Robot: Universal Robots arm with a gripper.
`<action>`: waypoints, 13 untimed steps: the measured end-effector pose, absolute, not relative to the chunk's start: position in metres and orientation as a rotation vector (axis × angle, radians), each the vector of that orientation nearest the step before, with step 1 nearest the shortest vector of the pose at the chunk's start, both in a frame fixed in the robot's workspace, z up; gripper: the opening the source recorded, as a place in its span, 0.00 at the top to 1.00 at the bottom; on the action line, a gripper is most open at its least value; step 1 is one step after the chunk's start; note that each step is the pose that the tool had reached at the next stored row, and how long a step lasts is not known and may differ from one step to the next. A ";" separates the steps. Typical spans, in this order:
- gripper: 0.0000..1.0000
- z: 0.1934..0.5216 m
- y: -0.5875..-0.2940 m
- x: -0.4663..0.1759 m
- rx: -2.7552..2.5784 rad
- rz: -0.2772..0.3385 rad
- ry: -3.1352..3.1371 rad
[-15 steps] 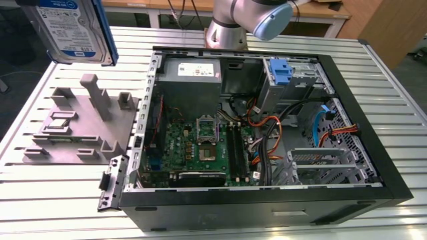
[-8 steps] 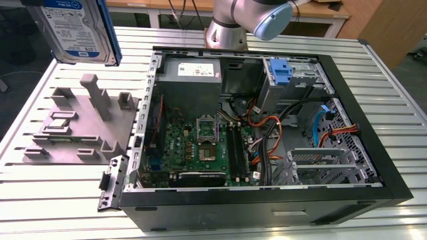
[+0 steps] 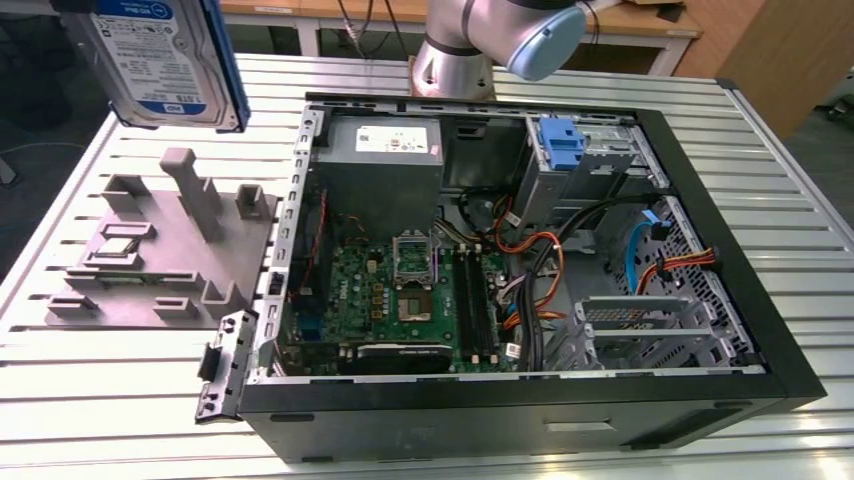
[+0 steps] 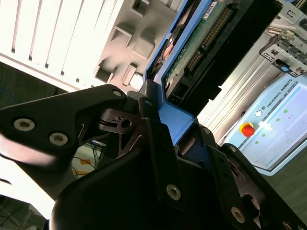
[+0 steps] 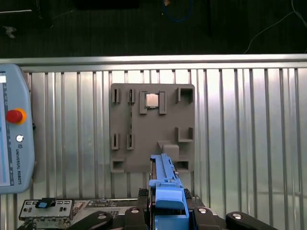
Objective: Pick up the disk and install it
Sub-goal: 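Pick up the disk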
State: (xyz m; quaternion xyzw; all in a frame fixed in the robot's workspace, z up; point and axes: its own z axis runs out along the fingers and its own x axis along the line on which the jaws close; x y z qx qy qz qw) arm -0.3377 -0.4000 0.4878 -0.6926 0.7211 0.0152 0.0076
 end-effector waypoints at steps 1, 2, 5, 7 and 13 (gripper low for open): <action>0.63 0.488 -0.400 -0.337 -2.165 0.048 2.255; 0.63 0.488 -0.400 -0.336 -2.165 0.048 2.255; 0.63 0.488 -0.400 -0.334 -2.165 0.048 2.255; 0.63 0.488 -0.400 -0.332 -2.165 0.048 2.255; 0.63 0.488 -0.400 -0.327 -2.166 0.048 2.255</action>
